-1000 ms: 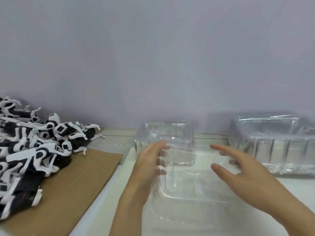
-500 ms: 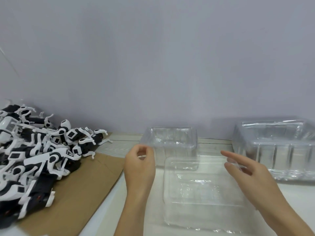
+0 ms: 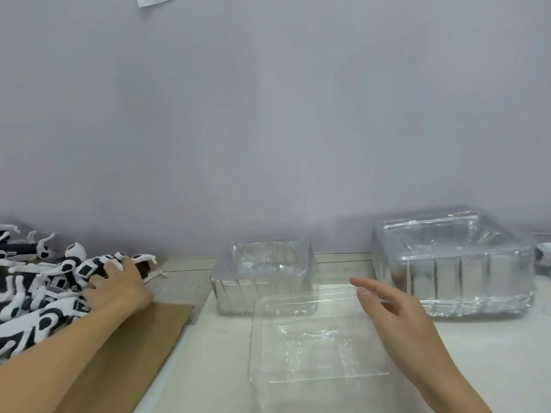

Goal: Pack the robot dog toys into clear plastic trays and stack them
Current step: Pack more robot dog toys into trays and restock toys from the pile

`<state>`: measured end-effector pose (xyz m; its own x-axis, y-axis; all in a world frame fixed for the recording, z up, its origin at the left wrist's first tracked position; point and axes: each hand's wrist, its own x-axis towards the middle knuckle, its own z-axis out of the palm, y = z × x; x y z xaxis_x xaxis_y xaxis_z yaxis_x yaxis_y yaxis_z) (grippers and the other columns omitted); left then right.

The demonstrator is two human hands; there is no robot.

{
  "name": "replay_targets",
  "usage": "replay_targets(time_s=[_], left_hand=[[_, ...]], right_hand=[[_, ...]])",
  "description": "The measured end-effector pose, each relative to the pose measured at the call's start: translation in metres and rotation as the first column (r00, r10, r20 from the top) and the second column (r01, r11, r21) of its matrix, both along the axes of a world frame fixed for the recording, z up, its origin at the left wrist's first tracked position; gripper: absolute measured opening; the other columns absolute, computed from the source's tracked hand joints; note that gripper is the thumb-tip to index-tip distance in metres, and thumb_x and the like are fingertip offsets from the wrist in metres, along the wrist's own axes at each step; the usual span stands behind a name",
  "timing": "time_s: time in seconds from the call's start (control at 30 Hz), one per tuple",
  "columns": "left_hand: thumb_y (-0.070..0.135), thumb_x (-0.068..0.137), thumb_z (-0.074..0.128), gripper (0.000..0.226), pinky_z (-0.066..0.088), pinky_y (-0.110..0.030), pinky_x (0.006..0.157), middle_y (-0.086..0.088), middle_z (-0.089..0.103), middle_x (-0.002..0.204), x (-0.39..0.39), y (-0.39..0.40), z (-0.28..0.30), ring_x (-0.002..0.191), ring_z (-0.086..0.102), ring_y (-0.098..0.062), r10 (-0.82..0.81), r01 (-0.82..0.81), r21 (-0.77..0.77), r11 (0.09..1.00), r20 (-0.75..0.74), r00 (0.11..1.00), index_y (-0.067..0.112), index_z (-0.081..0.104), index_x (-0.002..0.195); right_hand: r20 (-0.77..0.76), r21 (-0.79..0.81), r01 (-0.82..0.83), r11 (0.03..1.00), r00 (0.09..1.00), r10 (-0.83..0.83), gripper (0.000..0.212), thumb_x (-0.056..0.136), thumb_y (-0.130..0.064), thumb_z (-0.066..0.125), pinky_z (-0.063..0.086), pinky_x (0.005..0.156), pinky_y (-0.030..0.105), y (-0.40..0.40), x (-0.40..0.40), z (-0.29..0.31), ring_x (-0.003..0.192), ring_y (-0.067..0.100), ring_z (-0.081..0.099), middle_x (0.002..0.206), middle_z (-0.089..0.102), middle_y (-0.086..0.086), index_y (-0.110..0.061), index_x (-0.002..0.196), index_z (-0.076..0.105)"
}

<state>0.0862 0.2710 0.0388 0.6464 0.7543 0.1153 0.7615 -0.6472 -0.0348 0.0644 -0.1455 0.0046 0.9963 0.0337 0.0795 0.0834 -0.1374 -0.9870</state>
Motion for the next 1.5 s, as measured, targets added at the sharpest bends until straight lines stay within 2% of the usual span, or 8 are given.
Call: replay_targets(time_s=[0.1,0.23,0.5,0.6,0.7,1.07,1.3,1.5], left_hand=[[0.054,0.092,0.055,0.081,0.037,-0.054,0.107,-0.023,0.030,0.150,-0.006,0.019,-0.008,0.133,0.034,-0.051,-0.041,0.041,-0.029,0.999,-0.023,0.999,0.025,0.015,0.156],[0.044,0.087,0.068,0.066,0.037,-0.056,0.104,-0.024,0.035,0.145,-0.006,0.032,-0.004,0.132,0.034,-0.051,-0.069,0.069,0.000,0.998,-0.009,0.998,0.026,0.037,0.143],[0.031,0.089,0.068,0.028,0.044,-0.038,0.071,-0.017,0.067,0.085,0.006,0.023,0.009,0.082,0.060,-0.033,-0.052,0.209,-0.306,0.929,0.451,0.891,0.004,0.063,0.086],[0.017,0.090,0.061,0.021,0.044,-0.032,0.067,-0.013,0.060,0.079,0.005,0.012,0.021,0.075,0.057,-0.027,0.289,0.315,-0.697,0.645,0.603,0.743,0.008,0.056,0.071],[0.006,0.086,0.060,0.011,0.045,-0.033,0.078,-0.008,0.058,0.084,0.000,-0.006,0.036,0.078,0.056,-0.020,0.494,0.426,-0.805,0.413,0.591,0.638,0.012,0.058,0.077],[0.002,0.091,0.052,0.025,0.052,-0.022,0.064,0.001,0.064,0.072,-0.066,-0.174,0.061,0.070,0.055,-0.010,0.706,0.831,-0.526,0.178,0.657,0.264,0.013,0.059,0.070],[0.002,0.082,0.064,0.026,0.049,-0.028,0.069,-0.006,0.055,0.075,-0.078,-0.215,0.028,0.063,0.053,-0.015,0.533,0.904,-0.422,0.071,0.782,0.323,0.009,0.058,0.106],[0.006,0.062,0.078,0.044,0.053,-0.022,0.060,-0.002,0.072,0.086,-0.070,-0.214,0.024,0.068,0.065,-0.012,0.455,0.918,-0.394,-0.040,0.811,0.367,0.026,0.075,0.101]], right_hand=[[0.008,-0.013,-0.002,1.000,1.000,0.002,0.018,0.096,-0.035,0.058,0.037,0.081,0.012,0.000,0.001,-0.002,0.112,0.004,0.056,0.116,0.061,-0.030,-0.045,0.107,0.069],[0.009,-0.012,-0.002,1.000,1.000,0.002,0.018,0.096,-0.035,0.059,0.038,0.082,0.014,0.000,0.002,-0.002,0.111,0.005,0.057,0.115,0.063,-0.026,-0.045,0.106,0.070],[0.002,-0.011,-0.008,1.000,1.000,0.008,0.019,0.096,-0.034,0.058,0.039,0.085,0.024,0.001,0.001,-0.001,0.110,0.007,0.056,0.119,0.063,-0.022,-0.046,0.106,0.069],[0.003,-0.017,-0.014,1.000,1.000,0.015,0.019,0.096,-0.034,0.058,0.039,0.084,0.025,0.001,0.000,0.000,0.110,0.007,0.056,0.119,0.063,-0.021,-0.046,0.106,0.069],[0.001,-0.018,-0.021,1.000,1.000,0.021,0.019,0.096,-0.033,0.059,0.039,0.082,0.023,0.002,-0.001,0.000,0.110,0.007,0.056,0.118,0.063,-0.021,-0.046,0.106,0.069],[0.012,-0.061,-0.035,0.998,0.999,0.036,0.019,0.096,-0.032,0.059,0.039,0.079,0.015,0.005,-0.004,0.007,0.107,0.003,0.057,0.116,0.062,-0.025,-0.047,0.105,0.068],[0.007,-0.115,-0.058,0.992,0.998,0.060,0.018,0.095,-0.039,0.058,0.038,0.073,0.008,0.001,-0.006,0.013,0.091,-0.019,0.056,0.111,0.061,-0.031,-0.049,0.108,0.067],[0.170,-0.052,0.027,0.998,0.985,-0.018,0.022,0.096,-0.025,0.060,0.045,0.090,0.018,-0.002,-0.007,0.025,0.103,-0.015,0.059,0.108,0.070,-0.024,-0.039,0.112,0.068]])
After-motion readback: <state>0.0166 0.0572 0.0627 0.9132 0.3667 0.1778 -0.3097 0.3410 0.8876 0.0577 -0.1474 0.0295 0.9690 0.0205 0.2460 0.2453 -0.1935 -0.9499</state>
